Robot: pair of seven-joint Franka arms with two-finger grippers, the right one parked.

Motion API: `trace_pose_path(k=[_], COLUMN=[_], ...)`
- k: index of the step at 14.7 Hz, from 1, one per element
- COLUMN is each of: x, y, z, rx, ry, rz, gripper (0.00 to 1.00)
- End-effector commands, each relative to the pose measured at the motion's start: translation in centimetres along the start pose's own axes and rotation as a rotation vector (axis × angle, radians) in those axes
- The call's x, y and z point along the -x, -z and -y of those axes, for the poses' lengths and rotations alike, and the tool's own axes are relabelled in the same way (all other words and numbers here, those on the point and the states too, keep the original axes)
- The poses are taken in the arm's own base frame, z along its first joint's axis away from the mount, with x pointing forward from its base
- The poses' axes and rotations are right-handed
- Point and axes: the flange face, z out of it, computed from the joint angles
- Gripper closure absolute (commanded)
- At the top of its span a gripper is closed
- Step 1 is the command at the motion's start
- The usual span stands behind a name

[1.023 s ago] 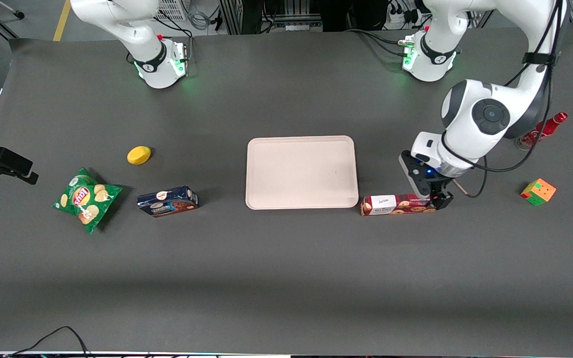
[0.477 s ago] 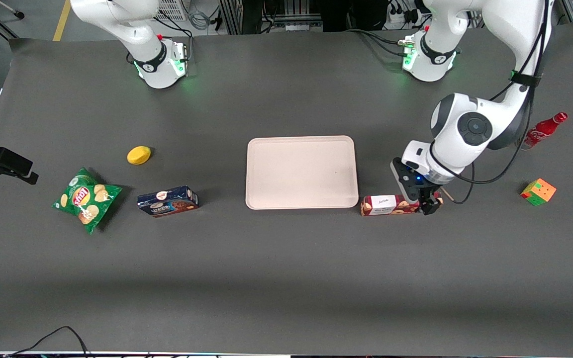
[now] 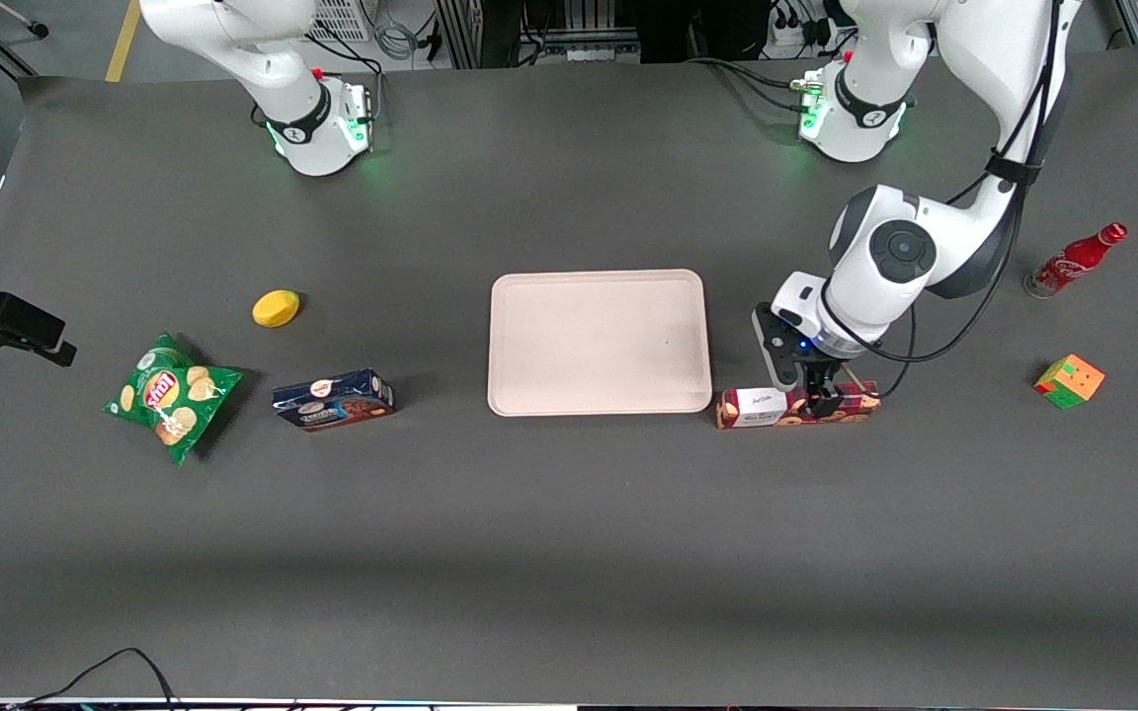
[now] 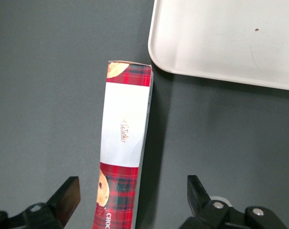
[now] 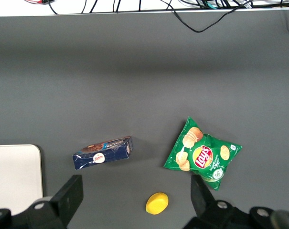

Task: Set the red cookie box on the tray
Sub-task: 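Move the open left gripper over the red plaid cookie box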

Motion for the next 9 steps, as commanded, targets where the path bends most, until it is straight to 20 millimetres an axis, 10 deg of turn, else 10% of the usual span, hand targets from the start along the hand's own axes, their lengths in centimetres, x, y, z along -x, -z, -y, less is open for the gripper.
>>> trace_pose_path(k=[1,9], x=[0.2,1.3], y=[-0.4,-1.3], z=[-0.4,0.4], rx=[-0.004,-0.021], ry=[-0.035,-0.077], rz=[0.010,0.047], gripper=[0.00,0.00])
